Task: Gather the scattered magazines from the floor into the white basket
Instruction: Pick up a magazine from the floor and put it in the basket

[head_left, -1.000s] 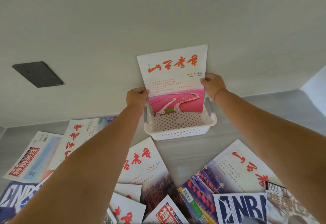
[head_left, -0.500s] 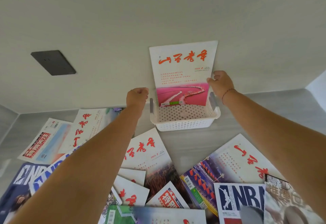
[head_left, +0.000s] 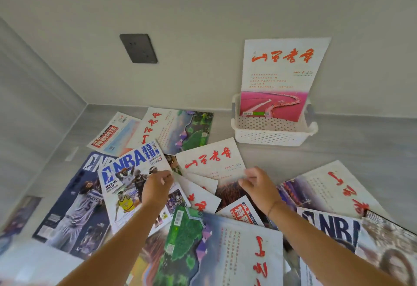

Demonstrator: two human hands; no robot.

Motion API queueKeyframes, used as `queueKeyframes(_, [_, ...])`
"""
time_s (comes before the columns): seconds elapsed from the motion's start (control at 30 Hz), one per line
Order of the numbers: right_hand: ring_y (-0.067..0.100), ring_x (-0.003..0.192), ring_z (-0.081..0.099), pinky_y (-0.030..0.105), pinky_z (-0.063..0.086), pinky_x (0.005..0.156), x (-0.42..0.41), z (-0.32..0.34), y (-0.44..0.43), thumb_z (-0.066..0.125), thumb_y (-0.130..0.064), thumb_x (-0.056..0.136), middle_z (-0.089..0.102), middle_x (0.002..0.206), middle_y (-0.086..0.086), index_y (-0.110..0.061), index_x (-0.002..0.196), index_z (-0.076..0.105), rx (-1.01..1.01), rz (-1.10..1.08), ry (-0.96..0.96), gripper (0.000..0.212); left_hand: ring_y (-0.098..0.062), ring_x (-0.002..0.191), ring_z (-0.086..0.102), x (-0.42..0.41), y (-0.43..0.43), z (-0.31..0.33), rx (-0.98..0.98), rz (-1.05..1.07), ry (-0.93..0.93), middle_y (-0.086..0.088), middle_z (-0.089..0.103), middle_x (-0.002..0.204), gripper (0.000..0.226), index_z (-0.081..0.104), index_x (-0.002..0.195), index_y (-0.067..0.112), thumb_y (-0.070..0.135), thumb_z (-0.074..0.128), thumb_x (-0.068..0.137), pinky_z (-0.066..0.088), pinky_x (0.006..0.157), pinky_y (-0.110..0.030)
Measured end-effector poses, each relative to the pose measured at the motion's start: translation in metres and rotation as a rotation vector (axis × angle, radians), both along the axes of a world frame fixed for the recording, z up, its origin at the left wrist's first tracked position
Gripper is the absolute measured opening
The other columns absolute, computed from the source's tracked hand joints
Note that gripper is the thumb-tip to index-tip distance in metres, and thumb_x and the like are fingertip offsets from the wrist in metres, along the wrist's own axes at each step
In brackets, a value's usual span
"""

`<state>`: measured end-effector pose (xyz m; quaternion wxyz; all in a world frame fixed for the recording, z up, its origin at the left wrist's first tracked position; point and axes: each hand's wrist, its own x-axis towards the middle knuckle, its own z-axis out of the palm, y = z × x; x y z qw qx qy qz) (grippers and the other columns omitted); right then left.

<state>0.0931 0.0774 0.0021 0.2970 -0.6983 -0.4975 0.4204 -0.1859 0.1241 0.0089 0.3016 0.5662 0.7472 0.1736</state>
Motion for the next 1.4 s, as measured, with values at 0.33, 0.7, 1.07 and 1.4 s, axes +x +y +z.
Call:
queueKeyframes(0.33, [0.019, 0.124, 0.044, 0.033, 0.042, 0.1, -0.032, -0.013, -0.066, 0.069, -0.026, 0.078, 0.046, 0.131, 0.002, -0.016, 0.119, 0.055, 0.115, 0.201, -0.364, 0.044, -0.015, 0.137, 0.024, 0.019, -0.088, -0.029, 0.063, -0.768, 0.382, 0.008, 0.033, 0.145, 0.068, 0.034, 0.138, 0.032, 0.056, 0.057, 0.078, 0.009, 0.115, -0.035])
queueKeyframes(0.7, [0.015, 0.125, 0.039, 0.023, 0.029, 0.101, 0.017, -0.014, -0.103, 0.067, -0.029, 0.079, 0.045, 0.128, -0.001, -0.02, 0.122, 0.049, 0.04, 0.08, -0.323, 0.047, -0.026, 0.121, 0.038, 0.075, -0.062, -0.016, -0.151, -0.972, 0.556, -0.002, 0.043, 0.126, 0.078, 0.043, 0.124, 0.024, 0.057, 0.075, 0.061, 0.027, 0.107, -0.043])
queueKeyframes(1.07, [0.012, 0.099, 0.063, 0.022, 0.052, 0.08, 0.042, 0.004, -0.112, 0.068, -0.029, 0.081, 0.064, 0.106, -0.008, -0.027, 0.111, 0.055, -0.101, -0.076, 0.076, 0.033, -0.017, 0.064, 0.04, 0.082, -0.035, 0.015, -0.293, -0.79, -0.166, -0.006, 0.045, 0.064, 0.035, 0.044, 0.062, 0.019, 0.012, 0.077, 0.073, 0.03, 0.059, -0.028])
queueKeyframes(1.4, [0.028, 0.109, 0.063, 0.041, 0.051, 0.09, 0.081, 0.016, -0.097, 0.062, -0.02, 0.081, 0.071, 0.108, 0.009, -0.012, 0.116, 0.06, -0.307, -0.22, 0.812, 0.036, -0.001, 0.054, 0.056, 0.065, 0.016, 0.047, -0.235, -0.41, -0.582, 0.012, 0.068, 0.063, 0.022, 0.064, 0.105, 0.002, -0.001, 0.062, 0.083, 0.048, 0.055, -0.012])
